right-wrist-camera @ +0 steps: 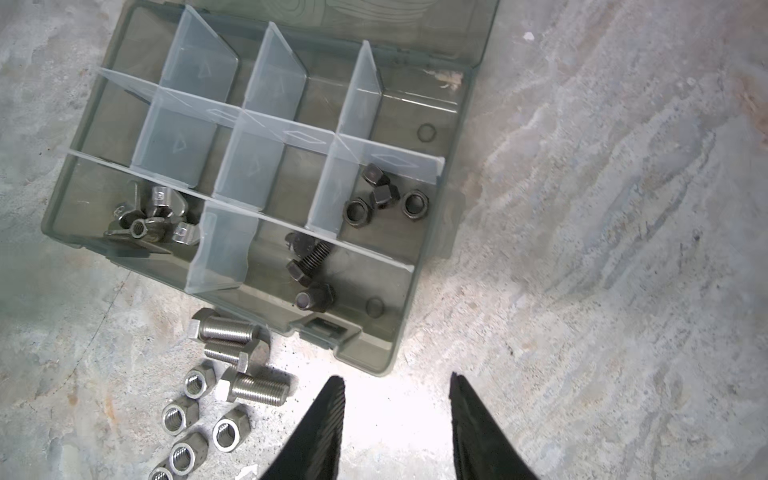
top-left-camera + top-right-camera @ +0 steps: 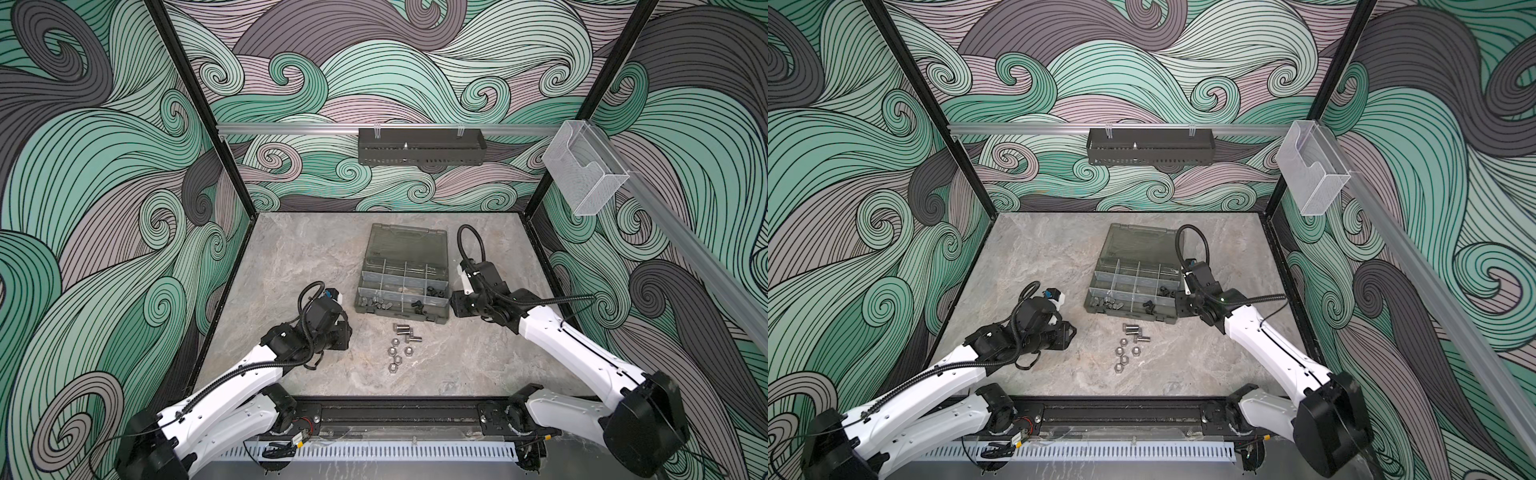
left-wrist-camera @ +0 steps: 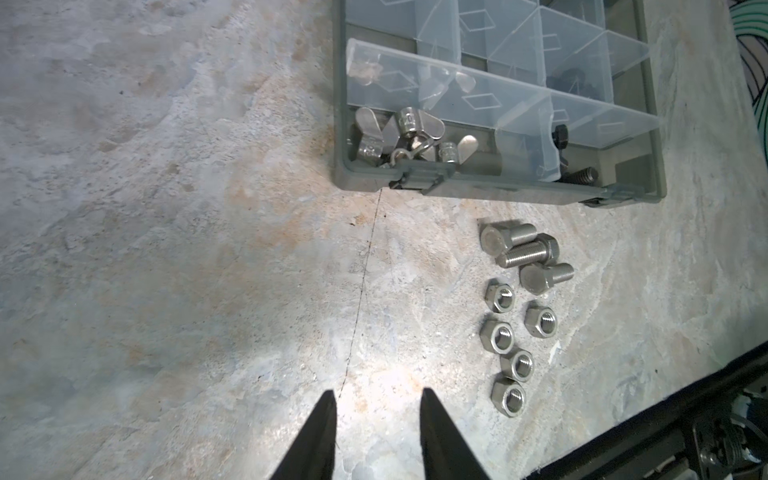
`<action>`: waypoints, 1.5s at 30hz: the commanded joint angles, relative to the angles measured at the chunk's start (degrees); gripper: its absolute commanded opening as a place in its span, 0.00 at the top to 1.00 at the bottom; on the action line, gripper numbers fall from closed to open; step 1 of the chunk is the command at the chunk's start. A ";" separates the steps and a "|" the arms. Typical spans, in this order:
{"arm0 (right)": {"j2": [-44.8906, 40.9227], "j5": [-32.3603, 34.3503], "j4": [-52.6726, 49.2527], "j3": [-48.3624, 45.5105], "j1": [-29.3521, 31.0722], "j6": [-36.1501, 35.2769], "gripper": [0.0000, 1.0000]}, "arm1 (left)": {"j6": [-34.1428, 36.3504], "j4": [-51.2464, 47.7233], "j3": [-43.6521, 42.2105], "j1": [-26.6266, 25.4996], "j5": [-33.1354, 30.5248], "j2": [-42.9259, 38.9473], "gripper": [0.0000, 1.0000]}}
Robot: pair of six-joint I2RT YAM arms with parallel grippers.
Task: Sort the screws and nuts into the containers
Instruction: 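Draw the right gripper back from the box while the left arm moves toward the pile, then lower the left gripper onto a silver bolt in the pile, close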
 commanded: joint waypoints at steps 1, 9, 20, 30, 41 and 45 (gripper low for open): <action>-3.05 1.26 -1.51 -1.92 -0.86 2.16 0.56 | 4.39 -2.18 5.48 -0.54 3.32 5.42 0.63; -5.31 0.65 -2.76 -3.70 -1.45 2.77 0.56 | 8.07 -1.36 12.50 -6.80 2.80 16.40 0.64; -6.33 -0.85 -3.16 -4.70 -1.51 3.45 0.56 | 11.99 -0.25 19.81 -11.04 2.62 30.13 0.65; -7.67 -1.07 -3.52 -5.89 -1.51 3.82 0.56 | 17.43 -1.78 27.65 -12.70 3.24 41.22 0.63; -9.61 -0.92 -4.19 -7.17 -1.51 4.46 0.56 | 21.57 -2.93 33.56 -13.09 4.22 48.46 0.62; -9.90 -0.88 -4.23 -7.43 -1.51 4.49 0.56 | 22.47 -3.25 34.71 -13.09 4.14 50.02 0.62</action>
